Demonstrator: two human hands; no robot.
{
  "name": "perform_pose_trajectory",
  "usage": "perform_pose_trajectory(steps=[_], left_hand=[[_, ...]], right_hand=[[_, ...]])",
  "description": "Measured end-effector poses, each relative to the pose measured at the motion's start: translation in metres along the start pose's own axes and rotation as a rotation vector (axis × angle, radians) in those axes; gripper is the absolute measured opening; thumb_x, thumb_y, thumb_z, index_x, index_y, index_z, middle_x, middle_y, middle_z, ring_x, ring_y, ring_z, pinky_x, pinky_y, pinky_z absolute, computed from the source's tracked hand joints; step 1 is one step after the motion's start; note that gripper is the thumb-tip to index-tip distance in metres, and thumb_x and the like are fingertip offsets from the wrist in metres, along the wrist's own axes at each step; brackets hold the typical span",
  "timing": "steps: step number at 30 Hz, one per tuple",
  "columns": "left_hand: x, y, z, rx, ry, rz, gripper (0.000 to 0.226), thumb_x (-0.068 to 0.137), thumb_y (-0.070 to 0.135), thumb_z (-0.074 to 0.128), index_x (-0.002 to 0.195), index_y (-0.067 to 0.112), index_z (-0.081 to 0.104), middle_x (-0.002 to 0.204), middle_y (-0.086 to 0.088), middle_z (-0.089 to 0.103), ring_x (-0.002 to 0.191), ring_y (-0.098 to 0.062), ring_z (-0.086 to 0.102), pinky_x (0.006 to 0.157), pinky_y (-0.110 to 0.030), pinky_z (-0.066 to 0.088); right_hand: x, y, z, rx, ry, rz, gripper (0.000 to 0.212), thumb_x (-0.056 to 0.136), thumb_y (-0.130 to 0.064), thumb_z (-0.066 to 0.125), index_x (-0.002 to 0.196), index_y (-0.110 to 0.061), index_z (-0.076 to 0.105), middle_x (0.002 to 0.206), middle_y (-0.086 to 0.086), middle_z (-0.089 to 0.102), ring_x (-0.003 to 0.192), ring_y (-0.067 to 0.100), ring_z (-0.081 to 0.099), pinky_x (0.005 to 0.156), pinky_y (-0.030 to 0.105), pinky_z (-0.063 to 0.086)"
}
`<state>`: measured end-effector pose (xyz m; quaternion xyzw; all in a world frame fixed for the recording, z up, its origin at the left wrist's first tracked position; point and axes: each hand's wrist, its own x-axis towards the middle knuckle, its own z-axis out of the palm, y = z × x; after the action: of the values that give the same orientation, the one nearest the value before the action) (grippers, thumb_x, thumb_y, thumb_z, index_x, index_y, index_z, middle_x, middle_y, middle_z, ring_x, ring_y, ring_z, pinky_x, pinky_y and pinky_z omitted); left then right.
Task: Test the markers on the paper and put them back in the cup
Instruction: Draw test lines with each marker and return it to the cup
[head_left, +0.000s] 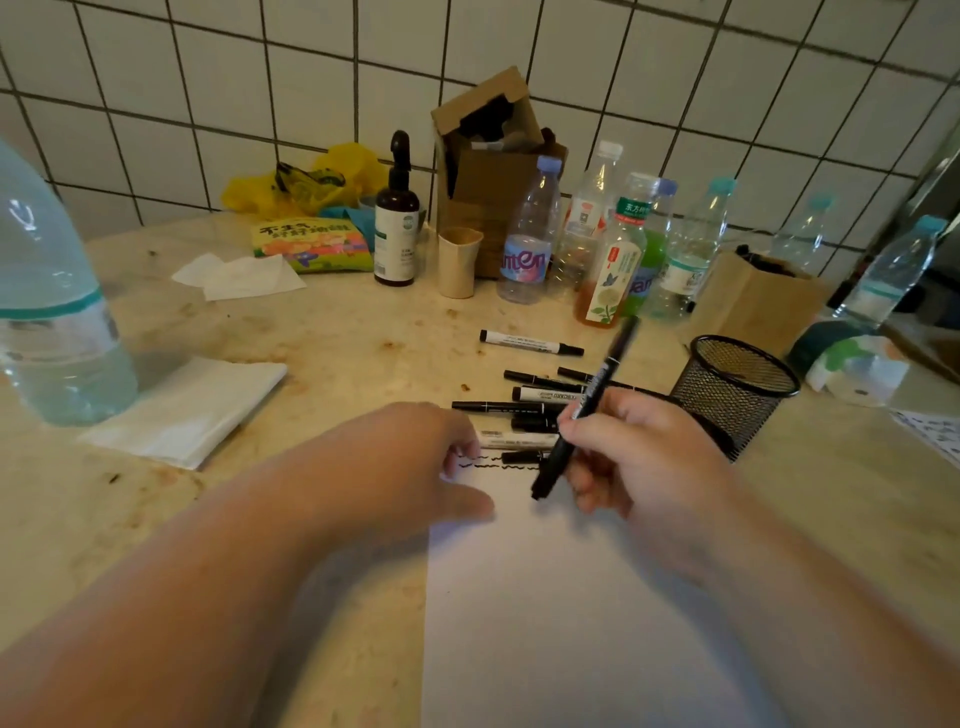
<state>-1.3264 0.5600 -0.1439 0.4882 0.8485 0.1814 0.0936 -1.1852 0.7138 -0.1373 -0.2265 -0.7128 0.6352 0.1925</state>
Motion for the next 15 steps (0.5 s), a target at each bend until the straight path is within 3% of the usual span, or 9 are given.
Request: perform_pose_trajectory(steps=[2, 4, 6, 8, 11, 15], left_hand=[[0.001, 0.006, -0.002, -0.061, 0.023, 0.037, 0.030, 0.086, 0.055, 0.061, 0.113, 0.042, 0.061, 0.090, 0.021, 0.059, 0.080, 0.005, 0.054, 0.064, -0.013, 0.040], [0.000, 0.014, -0.003, -0.135, 0.016, 0.066, 0.022, 0.090, 0.053, 0.056, 0.108, 0.042, 0.063, 0.089, 0.022, 0.062, 0.080, 0.007, 0.056, 0.065, -0.012, 0.040], [-0.001, 0.020, -0.003, -0.142, 0.001, 0.113, 0.018, 0.088, 0.054, 0.056, 0.101, 0.043, 0.063, 0.088, 0.019, 0.066, 0.080, 0.005, 0.057, 0.066, -0.012, 0.043], [-0.001, 0.024, -0.003, -0.120, -0.004, 0.144, 0.012, 0.089, 0.051, 0.055, 0.093, 0.042, 0.062, 0.081, 0.016, 0.065, 0.077, 0.002, 0.058, 0.063, -0.012, 0.042], [-0.002, 0.029, -0.009, -0.123, -0.094, 0.123, 0.026, 0.094, 0.050, 0.045, 0.082, 0.037, 0.064, 0.068, 0.013, 0.062, 0.074, 0.001, 0.056, 0.061, -0.015, 0.042], [-0.017, 0.018, -0.030, -0.277, -0.298, 0.099, 0.038, 0.090, 0.054, 0.040, 0.075, 0.031, 0.065, 0.055, 0.012, 0.053, 0.051, -0.001, 0.045, 0.059, -0.019, 0.040]], right_hand=[[-0.001, 0.012, 0.006, 0.115, -0.014, -0.020, 0.031, 0.093, -0.001, 0.060, 0.072, -0.022, 0.071, 0.054, 0.004, 0.053, 0.053, 0.021, 0.053, 0.049, 0.034, 0.045], [-0.003, 0.017, 0.009, 0.213, -0.068, -0.017, 0.029, 0.091, -0.002, 0.061, 0.072, -0.021, 0.071, 0.057, 0.007, 0.054, 0.056, 0.026, 0.055, 0.051, 0.036, 0.047], [-0.005, 0.018, 0.010, 0.282, -0.132, -0.028, 0.014, 0.086, -0.015, 0.064, 0.074, -0.017, 0.072, 0.061, 0.014, 0.059, 0.056, 0.028, 0.058, 0.051, 0.037, 0.049], [-0.006, 0.019, 0.010, 0.315, -0.172, -0.049, 0.019, 0.083, -0.027, 0.062, 0.074, -0.013, 0.071, 0.060, 0.016, 0.060, 0.051, 0.026, 0.057, 0.048, 0.033, 0.046], [-0.007, 0.015, 0.008, 0.248, -0.156, -0.089, 0.024, 0.083, -0.024, 0.058, 0.066, -0.008, 0.066, 0.052, 0.014, 0.056, 0.041, 0.021, 0.045, 0.042, 0.030, 0.032], [-0.006, 0.006, -0.007, 0.356, -0.093, -0.183, 0.021, 0.070, -0.017, 0.054, 0.052, -0.011, 0.062, 0.043, 0.014, 0.045, 0.033, 0.018, 0.035, 0.041, 0.025, 0.019]])
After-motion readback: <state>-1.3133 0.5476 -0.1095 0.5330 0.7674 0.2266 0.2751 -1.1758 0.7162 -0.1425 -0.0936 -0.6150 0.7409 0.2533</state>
